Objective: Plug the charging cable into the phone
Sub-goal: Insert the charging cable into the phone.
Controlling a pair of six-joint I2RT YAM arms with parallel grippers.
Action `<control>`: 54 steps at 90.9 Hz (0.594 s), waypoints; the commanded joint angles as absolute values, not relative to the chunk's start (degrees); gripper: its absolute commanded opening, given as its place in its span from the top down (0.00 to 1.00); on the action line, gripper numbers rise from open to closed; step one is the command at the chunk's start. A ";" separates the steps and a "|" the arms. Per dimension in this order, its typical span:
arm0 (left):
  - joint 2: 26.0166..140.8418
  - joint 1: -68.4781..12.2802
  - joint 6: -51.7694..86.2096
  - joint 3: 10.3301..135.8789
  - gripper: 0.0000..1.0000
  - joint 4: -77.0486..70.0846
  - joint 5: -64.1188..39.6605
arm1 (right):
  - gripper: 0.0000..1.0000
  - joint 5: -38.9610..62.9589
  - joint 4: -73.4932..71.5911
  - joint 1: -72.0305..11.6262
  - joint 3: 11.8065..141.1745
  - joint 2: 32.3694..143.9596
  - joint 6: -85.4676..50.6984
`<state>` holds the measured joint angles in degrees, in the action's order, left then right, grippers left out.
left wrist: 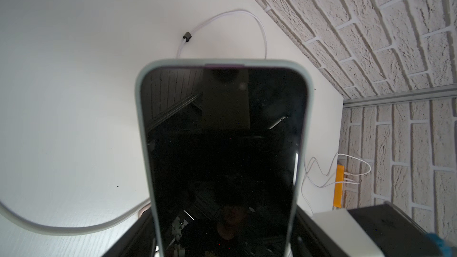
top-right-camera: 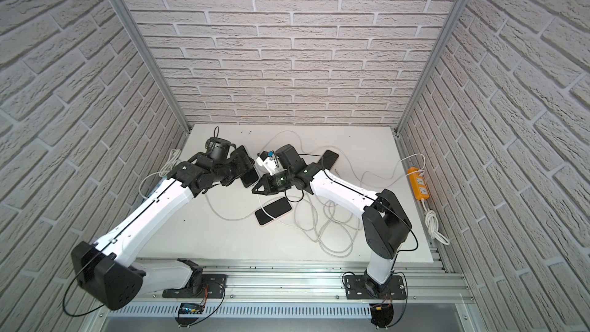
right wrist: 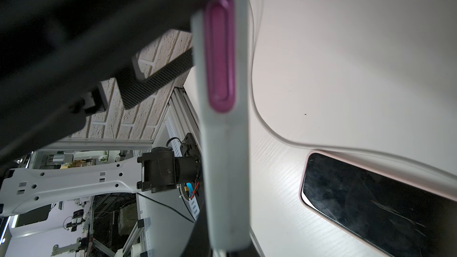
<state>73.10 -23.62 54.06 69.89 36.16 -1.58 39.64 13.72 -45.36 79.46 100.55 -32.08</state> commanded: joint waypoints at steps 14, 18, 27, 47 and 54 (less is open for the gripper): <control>70.41 -25.31 53.28 68.25 1.00 38.15 -6.02 | 0.97 38.12 5.39 -43.60 80.40 100.30 -31.35; 70.32 -25.30 53.19 68.16 1.00 38.69 -5.98 | 0.97 38.29 4.85 -43.42 80.23 100.15 -31.41; 69.90 -25.28 53.15 67.73 1.00 39.14 -6.30 | 0.97 38.49 3.38 -42.95 78.91 99.49 -30.84; 68.93 -25.26 53.28 67.62 1.00 39.46 -7.52 | 0.97 39.33 2.88 -41.72 77.43 99.16 -29.07; 68.76 -25.26 53.18 67.59 1.00 39.51 -8.00 | 0.97 39.74 1.76 -41.43 76.64 98.91 -29.26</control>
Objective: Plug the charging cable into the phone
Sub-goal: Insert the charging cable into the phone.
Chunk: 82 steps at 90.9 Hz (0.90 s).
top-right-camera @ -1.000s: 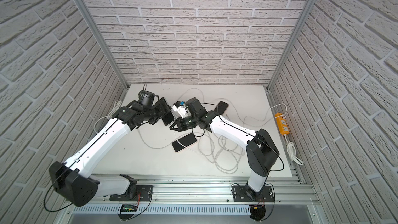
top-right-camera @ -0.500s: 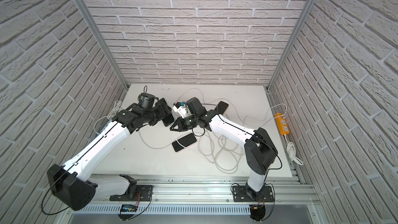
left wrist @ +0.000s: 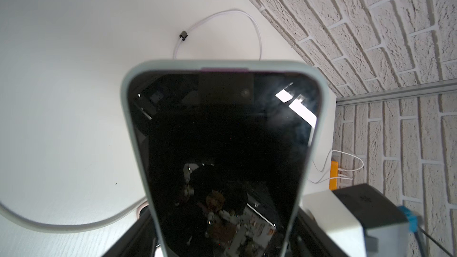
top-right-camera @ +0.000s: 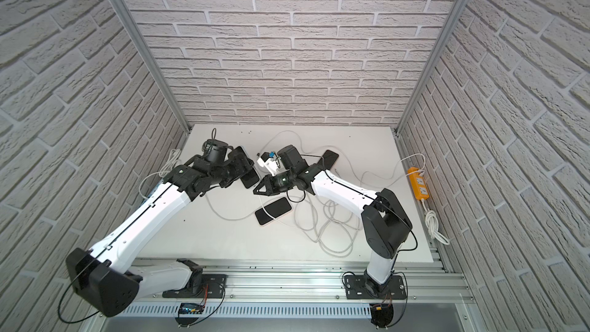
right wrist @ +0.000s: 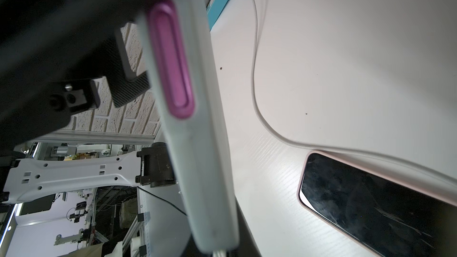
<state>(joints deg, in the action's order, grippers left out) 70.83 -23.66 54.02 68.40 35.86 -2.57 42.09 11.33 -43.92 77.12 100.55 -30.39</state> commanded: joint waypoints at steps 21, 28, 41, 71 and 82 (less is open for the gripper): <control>69.12 -25.24 53.18 66.75 1.00 39.73 -8.76 | 0.97 42.08 0.17 -41.31 76.03 98.87 -27.32; 69.28 -25.23 53.11 66.31 1.00 39.65 -8.71 | 0.97 42.98 -0.86 -41.31 75.65 98.67 -26.96; 70.35 -25.30 53.09 66.19 1.00 39.58 -8.61 | 0.97 45.08 -2.11 -41.31 75.00 98.12 -26.06; 72.62 -25.25 51.68 68.62 1.00 40.86 -10.29 | 0.97 45.02 0.93 -41.30 74.32 95.74 -20.17; 72.98 -25.27 52.24 67.69 1.00 40.42 -11.99 | 0.97 44.73 -0.43 -41.33 73.76 95.37 -20.19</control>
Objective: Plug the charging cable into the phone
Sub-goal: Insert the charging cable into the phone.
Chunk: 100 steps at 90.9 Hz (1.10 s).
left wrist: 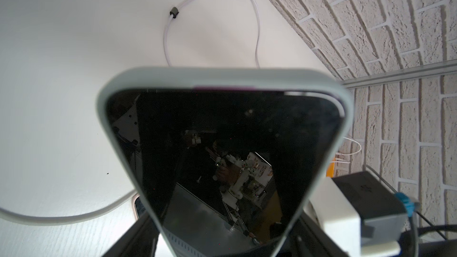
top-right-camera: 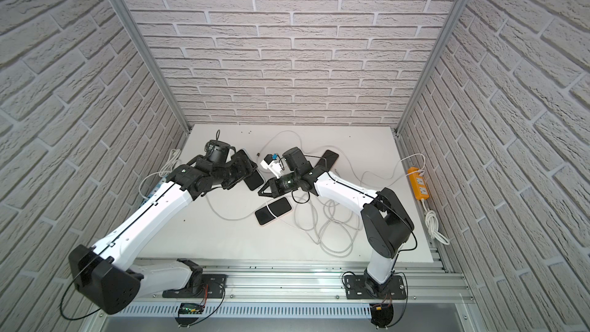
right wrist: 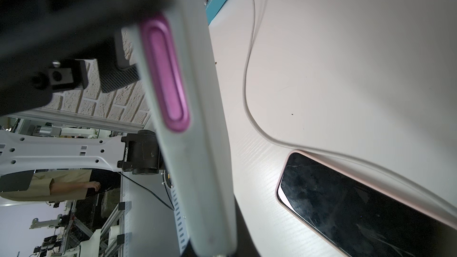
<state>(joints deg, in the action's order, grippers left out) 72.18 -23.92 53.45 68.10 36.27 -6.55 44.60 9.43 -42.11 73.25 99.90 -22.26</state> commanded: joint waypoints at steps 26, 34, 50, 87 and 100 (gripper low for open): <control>74.18 -25.39 53.13 66.25 1.00 39.91 -13.45 | 0.97 43.09 -1.60 -41.24 74.76 95.58 -21.78; 74.25 -25.40 53.43 65.63 1.00 39.55 -13.45 | 0.97 41.88 -2.07 -41.26 75.30 95.92 -22.79; 74.46 -25.44 53.26 65.53 1.00 40.11 -13.87 | 0.97 40.77 -2.59 -41.06 76.29 96.60 -23.21; 76.89 -26.46 53.08 65.57 1.00 40.42 -15.36 | 0.97 41.94 -5.27 -40.69 79.74 99.02 -25.04; 77.27 -26.76 53.00 65.58 1.00 40.63 -15.47 | 0.97 41.10 -5.96 -40.63 80.47 99.68 -25.15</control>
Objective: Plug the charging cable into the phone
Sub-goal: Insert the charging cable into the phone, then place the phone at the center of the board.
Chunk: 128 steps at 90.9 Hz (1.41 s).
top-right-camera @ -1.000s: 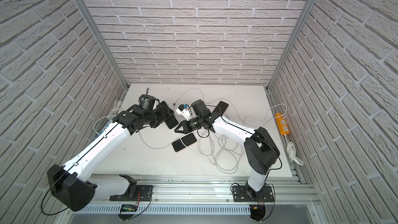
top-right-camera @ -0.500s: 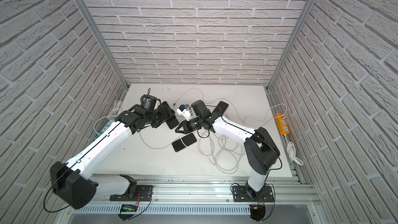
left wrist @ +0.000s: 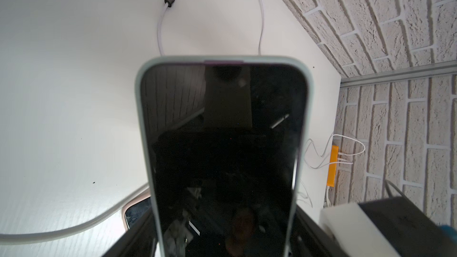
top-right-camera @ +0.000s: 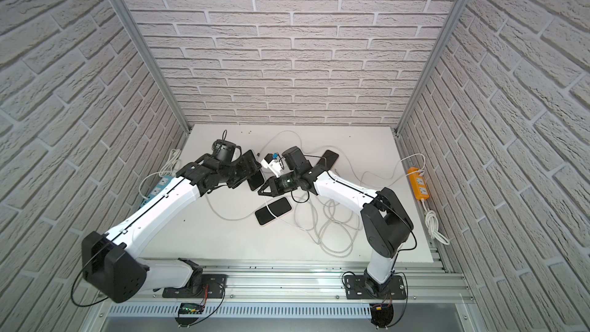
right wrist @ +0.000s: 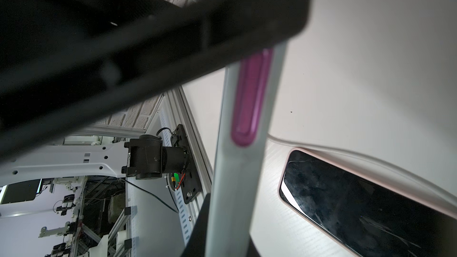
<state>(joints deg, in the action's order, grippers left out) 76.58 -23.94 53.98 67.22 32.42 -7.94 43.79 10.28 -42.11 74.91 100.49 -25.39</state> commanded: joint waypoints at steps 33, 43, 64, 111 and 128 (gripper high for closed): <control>75.52 -26.78 53.43 65.09 1.00 40.83 -13.73 | 0.97 40.19 -3.30 -40.29 80.99 100.88 -25.93; 75.01 -26.91 53.44 65.21 1.00 40.87 -12.95 | 0.97 40.02 -2.81 -40.12 80.81 101.11 -26.49; 74.03 -27.05 53.44 64.91 1.00 41.08 -11.94 | 0.94 39.98 -2.72 -39.90 81.08 101.69 -27.46; 76.53 -22.50 53.90 67.69 1.00 42.61 -3.82 | 0.36 40.94 4.73 -36.69 69.29 89.11 -20.50; 83.31 -17.21 52.14 69.11 1.00 42.44 -1.78 | 0.36 34.36 10.85 -34.89 66.86 86.40 -20.11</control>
